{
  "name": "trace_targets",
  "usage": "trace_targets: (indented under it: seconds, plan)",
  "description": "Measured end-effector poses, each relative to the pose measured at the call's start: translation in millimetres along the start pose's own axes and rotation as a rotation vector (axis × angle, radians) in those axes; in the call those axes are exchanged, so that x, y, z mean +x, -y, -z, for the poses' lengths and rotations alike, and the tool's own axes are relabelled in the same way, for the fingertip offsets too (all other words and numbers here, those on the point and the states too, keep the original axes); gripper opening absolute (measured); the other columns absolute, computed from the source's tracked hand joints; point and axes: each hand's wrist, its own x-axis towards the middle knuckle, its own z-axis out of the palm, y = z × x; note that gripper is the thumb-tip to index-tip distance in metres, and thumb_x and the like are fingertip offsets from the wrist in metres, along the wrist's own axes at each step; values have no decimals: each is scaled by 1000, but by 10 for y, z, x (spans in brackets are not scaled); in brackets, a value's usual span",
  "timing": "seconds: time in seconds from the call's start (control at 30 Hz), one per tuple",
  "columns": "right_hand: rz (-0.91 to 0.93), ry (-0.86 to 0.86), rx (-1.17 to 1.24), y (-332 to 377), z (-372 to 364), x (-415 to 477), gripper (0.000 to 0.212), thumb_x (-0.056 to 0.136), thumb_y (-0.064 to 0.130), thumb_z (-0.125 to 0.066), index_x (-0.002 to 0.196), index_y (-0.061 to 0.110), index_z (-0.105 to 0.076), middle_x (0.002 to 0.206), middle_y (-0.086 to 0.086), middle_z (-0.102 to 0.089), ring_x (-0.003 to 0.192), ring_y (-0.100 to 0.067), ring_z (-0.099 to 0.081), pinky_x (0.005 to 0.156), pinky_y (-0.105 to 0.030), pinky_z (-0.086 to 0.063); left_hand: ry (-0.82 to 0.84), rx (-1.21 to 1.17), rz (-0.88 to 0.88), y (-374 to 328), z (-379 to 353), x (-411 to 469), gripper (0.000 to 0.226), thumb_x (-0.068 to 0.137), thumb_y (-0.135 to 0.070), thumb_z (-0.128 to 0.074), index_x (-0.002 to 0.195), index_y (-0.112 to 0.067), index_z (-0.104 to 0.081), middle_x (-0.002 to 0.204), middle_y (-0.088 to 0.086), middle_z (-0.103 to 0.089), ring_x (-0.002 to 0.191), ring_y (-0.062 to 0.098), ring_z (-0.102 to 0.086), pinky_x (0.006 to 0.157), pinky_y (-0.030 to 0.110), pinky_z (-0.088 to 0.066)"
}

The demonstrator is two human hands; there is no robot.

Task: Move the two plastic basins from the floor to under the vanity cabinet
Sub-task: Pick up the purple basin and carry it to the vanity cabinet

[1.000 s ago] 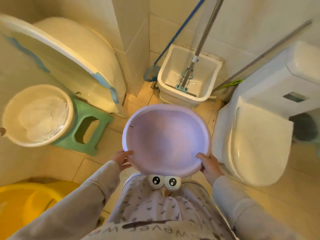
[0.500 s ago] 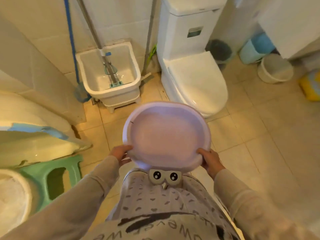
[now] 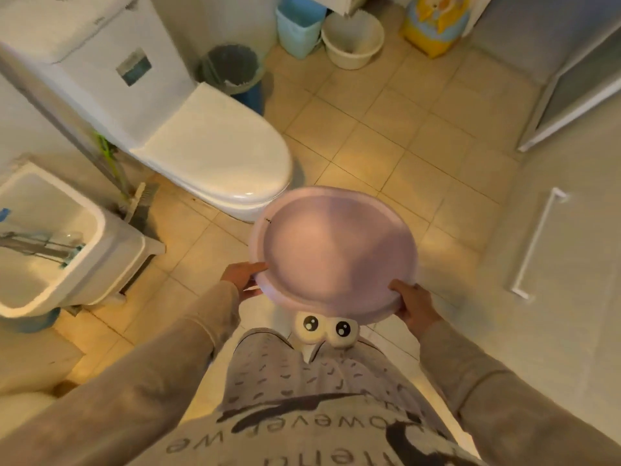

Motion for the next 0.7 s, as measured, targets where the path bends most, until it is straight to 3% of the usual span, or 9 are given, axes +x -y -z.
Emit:
trace_targets:
  seconds: [0.13, 0.23, 0.33, 0.4, 0.5, 0.53, 0.63, 0.7]
  plan:
    - [-9, -44, 65, 346, 471, 342, 21, 81, 2, -60, 101, 2, -56, 85, -9, -59, 80, -25, -56, 75, -39, -52, 25, 56, 24, -219, -766, 178, 8, 80, -10, -64, 82, -5, -58, 79, 11, -60, 71, 24, -57, 66, 36, -51]
    - [8, -124, 118, 675, 735, 588, 18, 82, -1, -59, 99, 2, -56, 69, -9, -59, 59, -19, -55, 55, -26, -47, 39, 86, 10, -428, -1325, 283, 16, 81, -9, -63, 94, -2, -57, 78, 12, -59, 70, 25, -56, 72, 40, -50]
    - [57, -110, 163, 1015, 973, 771, 21, 84, 0, -58, 104, 7, -57, 76, -6, -62, 70, -21, -58, 60, -27, -47, 60, 93, -7, -683, -1816, 345, 15, 82, -7, -61, 95, -1, -56, 77, 13, -58, 70, 25, -56, 73, 41, -51]
    - [88, -94, 142, 1216, 1116, 884, 20, 84, 5, -59, 103, 11, -59, 81, -3, -61, 75, -21, -57, 61, -27, -45, 72, 108, -15, -854, -2084, 392, 3, 82, -6, -60, 83, -4, -57, 77, 13, -57, 69, 25, -55, 68, 40, -51]
    - [103, -76, 174, 1500, 1253, 1082, 20, 83, 7, -60, 103, 9, -60, 72, -5, -56, 57, -16, -50, 48, -21, -39, 87, 129, -31, -1108, -2425, 508, 10, 82, -6, -60, 74, -8, -55, 77, 12, -57, 69, 26, -55, 64, 37, -50]
    - [106, -66, 188, 1583, 1284, 1158, 24, 83, 7, -60, 106, 8, -61, 75, -8, -57, 59, -18, -51, 51, -24, -41, 93, 137, -36, -1194, -2528, 552, 10, 82, -7, -61, 74, -8, -55, 77, 12, -57, 69, 25, -55, 64, 37, -51]
    - [115, -45, 228, 1818, 1348, 1420, 38, 84, 7, -61, 121, 3, -59, 106, -15, -64, 92, -29, -59, 76, -38, -50, 109, 176, -30, -1454, -2824, 733, 12, 82, -8, -61, 73, -7, -54, 76, 12, -57, 69, 25, -55, 65, 35, -51]
    - [106, -57, 254, 2020, 1359, 1603, 43, 84, 9, -61, 127, 4, -56, 115, -16, -62, 102, -31, -58, 79, -38, -50, 112, 193, -24, -1642, -3026, 882, 13, 82, -8, -61, 72, -7, -54, 74, 12, -56, 67, 25, -55, 64, 35, -51]
